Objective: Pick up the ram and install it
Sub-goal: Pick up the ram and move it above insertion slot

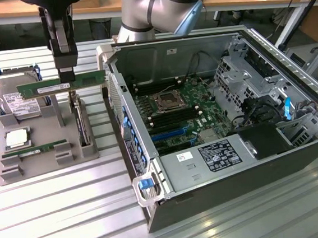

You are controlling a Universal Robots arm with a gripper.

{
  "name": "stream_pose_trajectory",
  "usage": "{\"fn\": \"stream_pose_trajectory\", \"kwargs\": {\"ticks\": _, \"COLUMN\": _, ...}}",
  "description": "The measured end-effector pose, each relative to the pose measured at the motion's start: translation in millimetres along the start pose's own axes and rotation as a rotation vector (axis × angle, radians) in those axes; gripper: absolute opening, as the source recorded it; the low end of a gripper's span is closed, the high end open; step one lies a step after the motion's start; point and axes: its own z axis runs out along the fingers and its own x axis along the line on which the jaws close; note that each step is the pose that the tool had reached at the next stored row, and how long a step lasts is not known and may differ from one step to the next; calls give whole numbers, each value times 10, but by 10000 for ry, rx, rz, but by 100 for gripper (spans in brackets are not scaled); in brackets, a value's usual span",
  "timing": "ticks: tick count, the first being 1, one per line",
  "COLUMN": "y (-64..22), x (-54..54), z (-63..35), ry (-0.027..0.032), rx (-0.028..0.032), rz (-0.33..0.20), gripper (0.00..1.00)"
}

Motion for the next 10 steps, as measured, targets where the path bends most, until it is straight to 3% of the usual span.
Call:
{"fn": "stream_pose_trajectory", "kwargs": {"ticks": 5, "y": -99, "x": 5, "z": -4, "ry": 18, "rx": -1, "rz": 1, "gripper": 12}}
{"fn": "stream_pose_trajectory", "kwargs": {"ticks": 8, "y": -232, "x": 12, "z": -9, "ry": 39, "rx": -2, "rz": 1, "gripper": 12}}
{"fn": "stream_pose_trajectory", "kwargs": {"ticks": 10, "y": -273, "x": 14, "z": -11, "ry": 45, "rx": -3, "rz": 2, "gripper": 12}}
